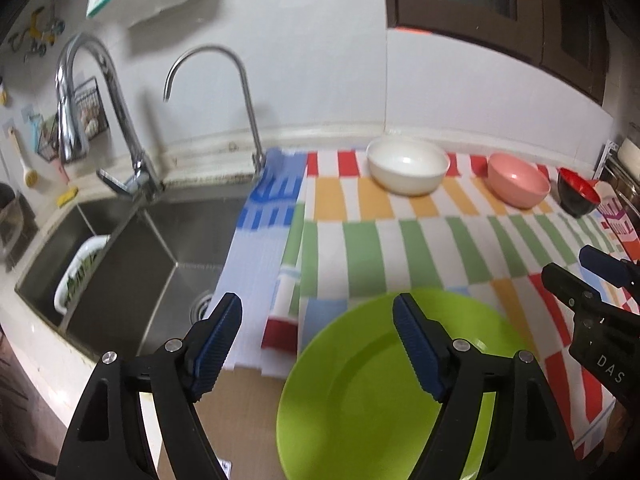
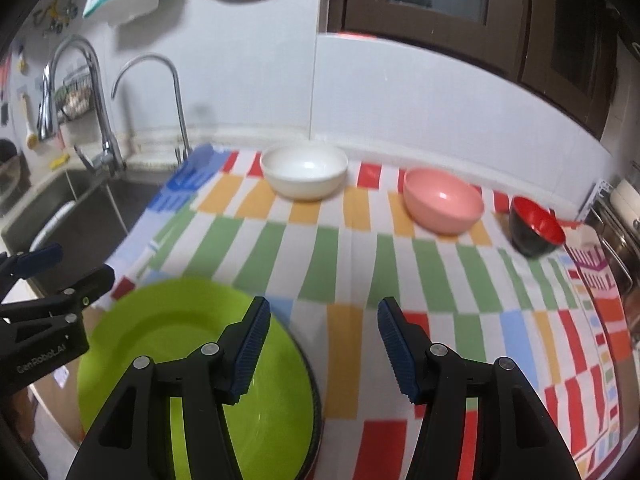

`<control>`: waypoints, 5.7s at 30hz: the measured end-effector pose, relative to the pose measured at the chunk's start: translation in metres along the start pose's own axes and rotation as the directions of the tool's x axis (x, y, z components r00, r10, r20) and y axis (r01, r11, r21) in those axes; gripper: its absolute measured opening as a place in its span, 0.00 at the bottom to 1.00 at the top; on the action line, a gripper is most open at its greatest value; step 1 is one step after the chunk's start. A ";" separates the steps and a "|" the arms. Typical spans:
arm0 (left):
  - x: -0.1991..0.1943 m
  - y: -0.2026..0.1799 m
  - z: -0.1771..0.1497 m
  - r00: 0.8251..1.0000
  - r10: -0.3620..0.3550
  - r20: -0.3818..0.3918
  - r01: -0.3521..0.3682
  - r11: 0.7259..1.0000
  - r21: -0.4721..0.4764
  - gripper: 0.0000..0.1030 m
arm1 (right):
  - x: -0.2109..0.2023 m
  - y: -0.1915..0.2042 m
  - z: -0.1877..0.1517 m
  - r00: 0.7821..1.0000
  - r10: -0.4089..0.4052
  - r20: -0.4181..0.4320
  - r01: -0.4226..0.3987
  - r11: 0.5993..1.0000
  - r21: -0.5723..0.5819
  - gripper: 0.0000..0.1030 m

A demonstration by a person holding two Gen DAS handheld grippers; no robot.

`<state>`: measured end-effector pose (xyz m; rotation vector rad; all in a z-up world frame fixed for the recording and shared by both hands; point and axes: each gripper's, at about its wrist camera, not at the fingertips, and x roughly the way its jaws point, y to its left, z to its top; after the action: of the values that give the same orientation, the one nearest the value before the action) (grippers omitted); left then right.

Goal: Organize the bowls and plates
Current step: 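Move both grippers to the white bowl, then pinch the white bowl's rim with both grippers, then lift the white bowl with both grippers over the plate stack, then lower the white bowl onto the lime-green plate and open both grippers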

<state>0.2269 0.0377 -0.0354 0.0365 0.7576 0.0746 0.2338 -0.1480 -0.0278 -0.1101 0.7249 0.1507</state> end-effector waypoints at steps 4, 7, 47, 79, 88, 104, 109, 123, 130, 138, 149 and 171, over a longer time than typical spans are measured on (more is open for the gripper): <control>-0.001 -0.013 0.020 0.999 -0.009 0.038 0.008 1.000 0.009 0.76 | 0.006 -0.018 0.016 0.999 0.048 -0.004 -0.047 0.998 0.044 0.55; 0.004 -0.021 0.036 0.999 -0.023 0.045 0.023 1.000 0.003 0.76 | 0.010 -0.032 0.028 0.999 0.052 0.006 -0.052 0.996 0.075 0.55; 0.213 -0.054 0.158 0.982 -0.015 -0.188 0.023 0.999 0.037 0.65 | 0.214 -0.059 0.149 0.969 0.183 -0.166 -0.178 0.983 0.050 0.43; 0.277 -0.061 0.165 0.948 -0.130 -0.291 0.145 0.989 0.030 0.11 | 0.265 -0.050 0.150 0.936 0.232 -0.266 -0.218 0.972 0.083 0.10; 0.248 -0.062 0.164 0.954 -0.137 -0.265 0.152 0.988 0.037 0.11 | 0.245 -0.055 0.152 0.939 0.234 -0.252 -0.214 0.971 0.105 0.10; 0.155 -0.091 0.143 0.963 -0.195 -0.185 0.212 0.975 0.072 0.10 | 0.153 -0.091 0.122 0.958 0.198 -0.208 -0.172 0.976 0.135 0.10; 0.131 -0.114 0.130 0.955 -0.226 -0.191 0.248 0.964 0.097 0.10 | 0.121 -0.104 0.106 0.965 0.175 -0.197 -0.149 0.979 0.140 0.10; 0.077 -0.163 0.075 0.916 -0.325 -0.237 0.362 0.923 0.134 0.10 | 0.057 -0.142 0.037 0.969 0.113 -0.222 -0.065 0.975 0.213 0.10; 0.065 -0.194 0.051 0.893 -0.352 -0.282 0.406 0.899 0.163 0.10 | 0.037 -0.162 0.001 0.964 0.085 -0.253 -0.018 0.966 0.257 0.10; 0.064 -0.225 0.024 0.860 -0.374 -0.347 0.447 0.880 0.160 0.11 | 0.028 -0.187 -0.032 0.953 0.061 -0.297 0.027 0.959 0.283 0.10; 0.066 -0.247 0.006 0.842 -0.378 -0.385 0.463 0.873 0.156 0.11 | 0.026 -0.207 -0.061 0.936 0.068 -0.346 0.047 0.949 0.313 0.10; 0.073 -0.257 0.004 0.862 -0.337 -0.379 0.426 0.886 0.183 0.29 | 0.038 -0.211 -0.067 0.935 0.087 -0.343 0.024 0.952 0.306 0.11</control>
<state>0.2963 -0.2123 -0.0978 0.1250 1.1038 -0.4158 0.2555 -0.3623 -0.0927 0.1774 1.1025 0.0470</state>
